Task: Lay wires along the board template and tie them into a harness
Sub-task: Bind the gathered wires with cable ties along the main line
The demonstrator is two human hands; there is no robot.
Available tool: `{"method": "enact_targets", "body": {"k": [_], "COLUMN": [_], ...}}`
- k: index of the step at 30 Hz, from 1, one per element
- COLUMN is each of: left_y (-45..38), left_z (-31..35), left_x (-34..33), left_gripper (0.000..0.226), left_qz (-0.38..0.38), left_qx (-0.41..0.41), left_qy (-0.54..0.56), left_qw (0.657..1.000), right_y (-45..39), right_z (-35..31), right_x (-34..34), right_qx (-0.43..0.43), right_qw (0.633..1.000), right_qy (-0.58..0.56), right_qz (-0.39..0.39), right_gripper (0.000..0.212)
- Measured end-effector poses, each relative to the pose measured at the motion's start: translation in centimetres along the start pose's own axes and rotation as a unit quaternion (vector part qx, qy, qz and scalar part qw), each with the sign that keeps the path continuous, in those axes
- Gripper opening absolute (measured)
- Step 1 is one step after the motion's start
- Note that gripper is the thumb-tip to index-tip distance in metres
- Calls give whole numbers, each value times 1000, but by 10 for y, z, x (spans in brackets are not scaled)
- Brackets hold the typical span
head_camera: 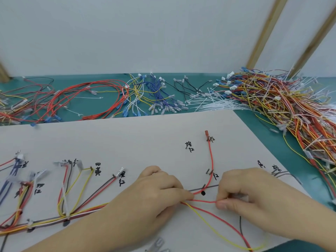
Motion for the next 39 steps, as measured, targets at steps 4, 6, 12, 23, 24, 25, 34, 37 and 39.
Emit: {"method": "enact_targets", "body": {"k": [4, 6, 12, 23, 24, 25, 34, 37, 39], "left_y": [1, 0, 1, -2, -2, -1, -1, -1, 0], "left_z": [2, 2, 5, 6, 5, 5, 8, 9, 9], "left_x": [1, 2, 4, 0, -1, -1, 0, 0, 0], "left_gripper": [31, 31, 34, 34, 34, 34, 28, 28, 29], "left_qz": [3, 6, 28, 9, 2, -5, -10, -13, -10], "left_qx": [-8, -13, -21, -27, -25, -21, -9, -11, -10], "left_qy": [-13, -16, -27, -57, -59, -58, -59, -73, -74], "left_qw": [1000, 1000, 999, 998, 998, 998, 998, 997, 997], "right_y": [0, 1, 3, -8, -12, -16, -45, -54, -55], "right_z": [4, 7, 12, 56, 57, 58, 60, 58, 54], "right_x": [-9, -9, -9, 3, 3, 3, 1, 0, 7], "right_qx": [15, 19, 20, -180, -188, -187, -186, -168, -153], "right_qw": [1000, 999, 999, 937, 936, 939, 960, 977, 983], "right_qy": [-21, -29, -35, -296, -294, -285, -207, -133, -98], "right_qz": [-11, -15, -36, 37, 48, 53, 13, -17, 19], "right_gripper": [7, 6, 6, 30, 28, 27, 16, 17, 20]}}
Point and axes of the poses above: each hand's wrist, its own y-axis away from the middle knuckle, its own x-axis out of the back of the hand, z = x × y, the point moved 7 cm from there along -y, towards the middle knuckle, and after that the axes turned 5 degrees about y, right-handed, at the moved point
